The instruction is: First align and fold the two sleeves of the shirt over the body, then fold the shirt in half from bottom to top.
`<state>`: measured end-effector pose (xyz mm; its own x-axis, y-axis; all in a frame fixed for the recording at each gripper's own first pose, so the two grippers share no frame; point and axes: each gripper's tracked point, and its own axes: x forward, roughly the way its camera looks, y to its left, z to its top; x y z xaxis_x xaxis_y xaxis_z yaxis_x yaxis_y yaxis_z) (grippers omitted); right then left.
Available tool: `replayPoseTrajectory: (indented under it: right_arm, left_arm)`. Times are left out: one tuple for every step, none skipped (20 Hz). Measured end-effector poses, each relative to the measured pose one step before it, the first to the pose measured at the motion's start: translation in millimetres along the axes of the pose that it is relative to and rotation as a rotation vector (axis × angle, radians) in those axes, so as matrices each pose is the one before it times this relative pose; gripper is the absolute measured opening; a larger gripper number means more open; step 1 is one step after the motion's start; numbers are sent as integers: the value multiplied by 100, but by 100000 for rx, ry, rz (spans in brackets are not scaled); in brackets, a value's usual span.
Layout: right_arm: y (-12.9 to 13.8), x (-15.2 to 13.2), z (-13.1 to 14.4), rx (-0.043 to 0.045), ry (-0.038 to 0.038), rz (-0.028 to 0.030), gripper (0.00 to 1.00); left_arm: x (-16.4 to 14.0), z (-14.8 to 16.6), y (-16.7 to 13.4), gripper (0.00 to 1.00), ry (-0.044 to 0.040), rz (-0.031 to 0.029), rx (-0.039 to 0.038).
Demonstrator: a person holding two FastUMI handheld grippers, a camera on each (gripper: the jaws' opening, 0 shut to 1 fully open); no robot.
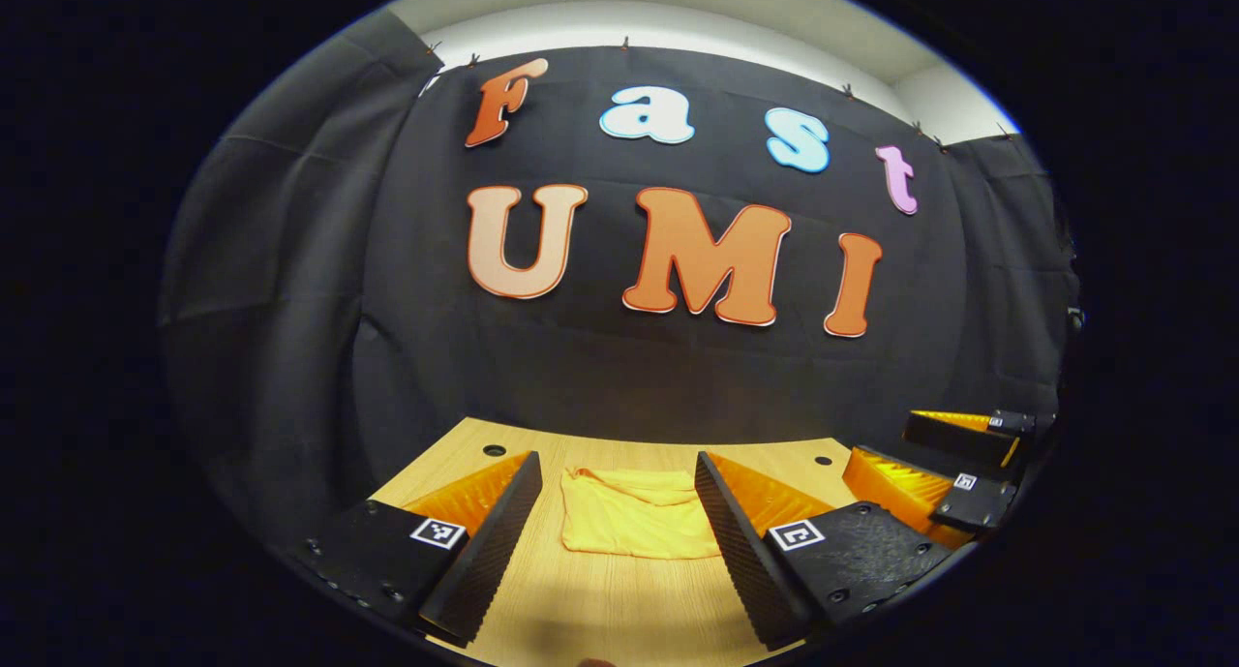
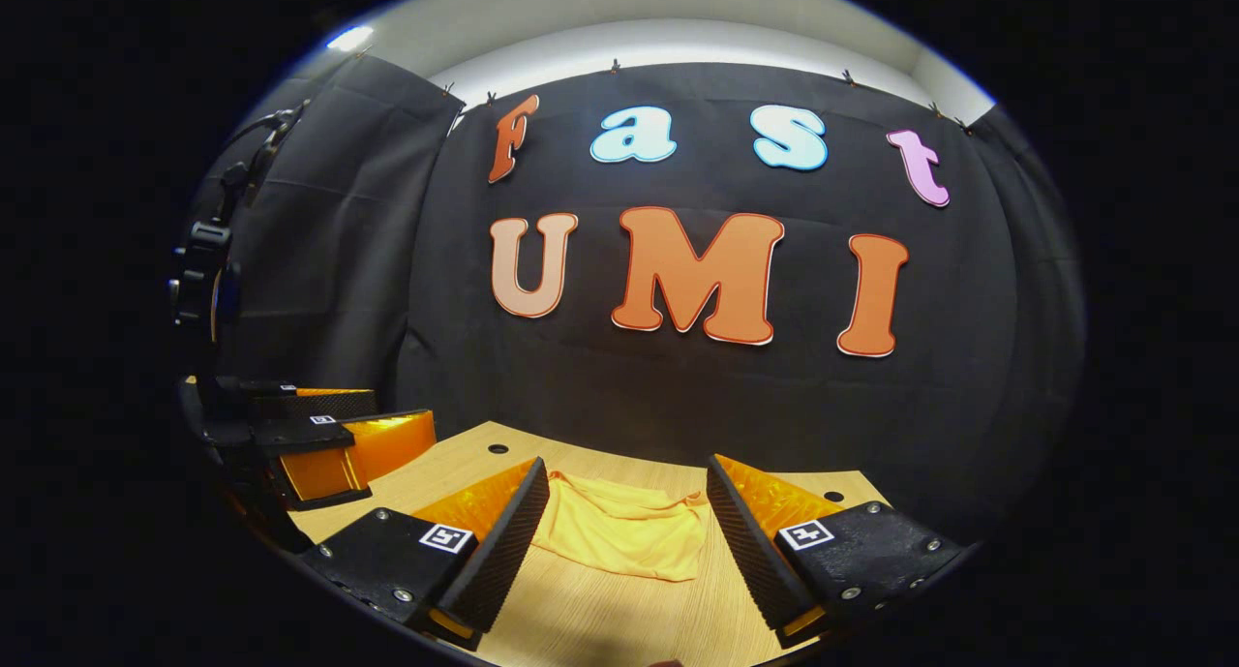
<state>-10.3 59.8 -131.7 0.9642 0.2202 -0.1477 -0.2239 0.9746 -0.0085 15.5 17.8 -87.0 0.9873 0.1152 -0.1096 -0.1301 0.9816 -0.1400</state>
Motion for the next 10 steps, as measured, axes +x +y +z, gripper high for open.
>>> replayPoseTrajectory:
  right_arm:
    - [-150,-8,41,31,-128,78,99]
    - [-24,-32,170,226,-640,124,99]
    - [-177,155,239,319,-463,-464,99]
    - [-92,174,161,606,-718,-9,99]
    - [-220,173,117,416,-714,-606,99]
    - [-154,172,96,454,-621,38,99]
    - [0,77,20,-116,-323,-207,99]
    - [-177,55,42,-348,-198,-455,99]
    - [-198,75,-9,-74,-315,-695,99]
    - [-349,105,-48,425,41,-957,99]
  left_arm:
    - [101,484,-1035,98,-647,-2454,-514]
    - [-11,655,-694,98,-1775,-1891,1073]
    - [189,551,-486,98,-905,-1459,1525]
    - [46,111,1,98,-1080,-550,1342]
    - [121,269,-83,98,-1030,-592,712]
    - [23,132,-31,98,-1234,-393,994]
    - [-22,17,240,98,-1308,19,2378]
    - [33,150,576,98,-1762,1194,3245]
    - [24,1,847,98,-1217,1856,2151]
    - [78,-68,489,98,-866,972,1461]
